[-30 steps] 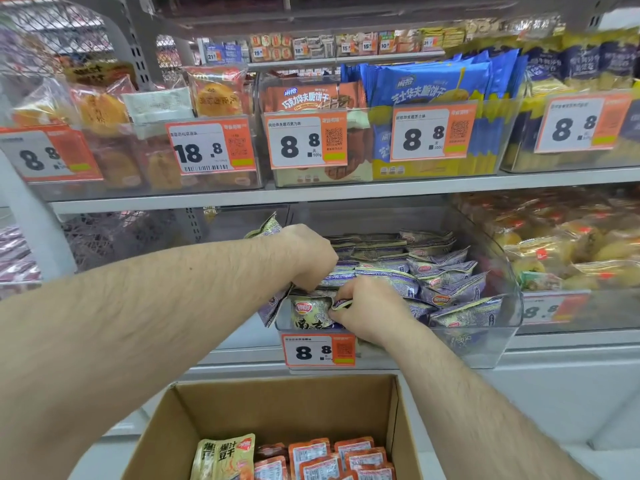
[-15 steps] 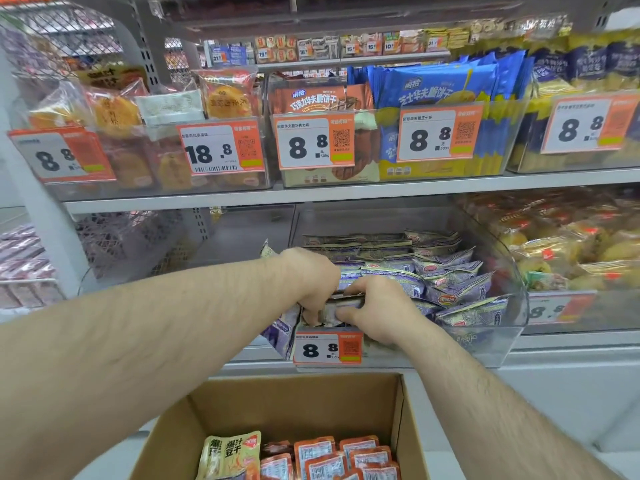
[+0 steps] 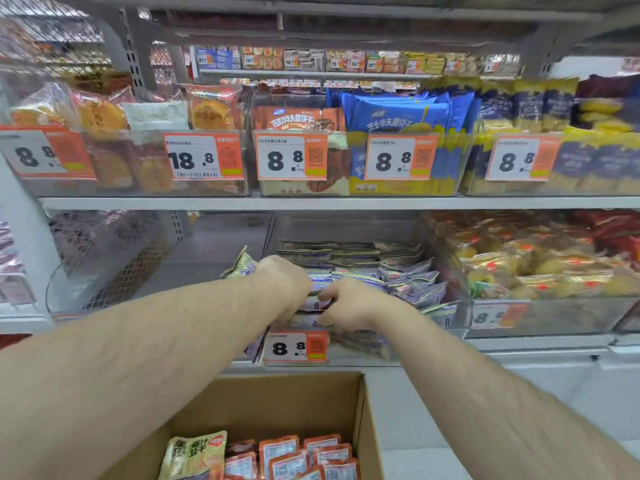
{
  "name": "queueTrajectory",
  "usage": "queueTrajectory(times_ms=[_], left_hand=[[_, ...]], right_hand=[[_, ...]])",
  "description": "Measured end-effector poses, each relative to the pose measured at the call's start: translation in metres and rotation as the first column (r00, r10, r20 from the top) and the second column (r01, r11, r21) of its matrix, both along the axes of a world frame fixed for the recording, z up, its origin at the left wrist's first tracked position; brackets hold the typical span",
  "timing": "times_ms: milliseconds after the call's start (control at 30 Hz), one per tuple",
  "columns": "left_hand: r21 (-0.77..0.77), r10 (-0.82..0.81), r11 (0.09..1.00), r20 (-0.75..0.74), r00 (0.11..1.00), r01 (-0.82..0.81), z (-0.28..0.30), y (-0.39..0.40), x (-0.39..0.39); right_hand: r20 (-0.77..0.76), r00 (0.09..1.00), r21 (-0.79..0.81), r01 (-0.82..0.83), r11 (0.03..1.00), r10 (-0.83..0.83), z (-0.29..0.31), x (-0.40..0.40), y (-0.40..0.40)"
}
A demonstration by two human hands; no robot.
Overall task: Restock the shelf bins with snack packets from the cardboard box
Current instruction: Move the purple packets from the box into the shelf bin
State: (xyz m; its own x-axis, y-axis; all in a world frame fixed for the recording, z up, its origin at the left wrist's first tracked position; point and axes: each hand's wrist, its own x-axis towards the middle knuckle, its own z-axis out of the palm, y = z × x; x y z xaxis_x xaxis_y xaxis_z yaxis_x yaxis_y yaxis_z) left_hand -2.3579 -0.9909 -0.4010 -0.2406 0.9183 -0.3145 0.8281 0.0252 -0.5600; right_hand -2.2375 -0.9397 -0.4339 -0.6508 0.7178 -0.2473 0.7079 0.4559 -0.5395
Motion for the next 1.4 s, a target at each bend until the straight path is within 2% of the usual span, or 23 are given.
queueTrajectory(times_ms=[67, 133, 200, 300, 367, 433, 500, 533, 600, 633, 667, 700, 733, 767, 800, 833, 867, 900, 967, 1067, 1133, 1300, 1400], left_hand=[[0.076, -0.018, 0.997, 0.071, 0.997, 0.013, 0.017, -0.01, -0.009], [0.16, -0.012, 0.987, 0.169, 0.986, -0.015, 0.028, -0.016, -0.018], [0.276, -0.031, 0.959, 0.309, 0.951, -0.058, 0.039, -0.018, -0.02], [0.495, -0.168, 0.854, 0.548, 0.819, -0.156, 0.051, -0.009, -0.005], [0.587, -0.249, 0.777, 0.619, 0.745, -0.228, 0.053, 0.0, 0.012], [0.633, -0.322, 0.708, 0.685, 0.653, -0.315, 0.049, 0.007, 0.033], [0.61, -0.4, 0.674, 0.776, 0.488, -0.418, 0.044, 0.013, 0.046], [0.56, -0.427, 0.671, 0.828, 0.363, -0.487, 0.041, 0.016, 0.048], [0.379, -0.505, 0.647, 0.863, 0.001, -0.662, 0.037, 0.018, 0.043], [0.295, -0.537, 0.619, 0.836, -0.118, -0.728, 0.032, 0.02, 0.036], [0.278, -0.556, 0.583, 0.822, -0.125, -0.763, 0.023, 0.024, 0.026], [0.352, -0.534, 0.572, 0.846, -0.01, -0.741, 0.013, 0.029, 0.017], [0.471, -0.448, 0.623, 0.869, 0.209, -0.624, 0.001, 0.035, 0.008], [0.522, -0.339, 0.742, 0.833, 0.437, -0.42, -0.009, 0.039, 0.006], [0.48, -0.274, 0.852, 0.75, 0.602, -0.211, -0.017, 0.044, 0.009], [0.396, -0.249, 0.917, 0.668, 0.701, -0.052, -0.022, 0.048, 0.016], [0.321, -0.248, 0.945, 0.596, 0.764, 0.057, -0.025, 0.051, 0.024], [0.274, -0.274, 0.951, 0.522, 0.808, 0.146, -0.025, 0.054, 0.033], [0.219, -0.323, 0.942, 0.395, 0.86, 0.253, -0.029, 0.062, 0.043], [0.172, -0.346, 0.936, 0.285, 0.894, 0.307, -0.042, 0.067, 0.049], [0.22, -0.374, 0.92, 0.236, 0.897, 0.326, -0.047, 0.069, 0.05], [0.467, -0.309, 0.867, 0.227, 0.923, 0.175, -0.058, 0.063, 0.044], [0.507, -0.254, 0.855, 0.233, 0.938, 0.106, -0.068, 0.059, 0.043]], right_hand=[[-0.106, 0.99, 0.158, 0.105, 0.982, -0.089, 0.015, 0.023, 0.008], [-0.22, 0.964, 0.236, 0.203, 0.95, -0.151, 0.03, 0.046, 0.012], [-0.293, 0.944, 0.147, 0.203, 0.968, -0.153, 0.038, 0.061, 0.007], [-0.378, 0.916, -0.188, 0.062, 0.98, -0.131, 0.051, 0.065, -0.016], [-0.369, 0.927, -0.225, -0.018, 0.974, -0.068, 0.056, 0.059, -0.028], [-0.38, 0.924, -0.133, -0.001, 0.991, -0.05, 0.057, 0.05, -0.031], [-0.353, 0.933, -0.002, 0.076, 0.997, -0.072, 0.058, 0.048, -0.028], [-0.313, 0.946, 0.055, 0.104, 0.993, -0.082, 0.059, 0.051, -0.024], [-0.261, 0.958, 0.112, 0.154, 0.982, -0.12, 0.062, 0.066, -0.015], [-0.277, 0.948, 0.1, 0.192, 0.976, -0.159, 0.063, 0.078, -0.009], [-0.327, 0.922, 0.048, 0.237, 0.97, -0.209, 0.062, 0.09, -0.003], [-0.407, 0.873, -0.049, 0.272, 0.961, -0.268, 0.059, 0.101, 0.002], [-0.502, 0.796, -0.181, 0.284, 0.942, -0.337, 0.054, 0.109, 0.006], [-0.586, 0.696, -0.323, 0.269, 0.907, -0.415, 0.048, 0.115, 0.01], [-0.64, 0.589, -0.449, 0.234, 0.862, -0.493, 0.042, 0.118, 0.014], [-0.661, 0.489, -0.551, 0.198, 0.811, -0.569, 0.035, 0.12, 0.017], [-0.652, 0.406, -0.632, 0.174, 0.755, -0.64, 0.029, 0.121, 0.019], [-0.628, 0.343, -0.695, 0.158, 0.701, -0.699, 0.023, 0.122, 0.02], [-0.588, 0.28, -0.762, 0.125, 0.636, -0.759, 0.012, 0.122, 0.023], [-0.575, 0.262, -0.788, 0.076, 0.611, -0.775, 0.0, 0.125, 0.024], [-0.581, 0.251, -0.791, 0.051, 0.61, -0.774, -0.004, 0.128, 0.026], [-0.588, 0.316, -0.773, 0.053, 0.632, -0.745, -0.006, 0.131, 0.03], [-0.562, 0.394, -0.765, 0.085, 0.638, -0.727, -0.006, 0.13, 0.03]])
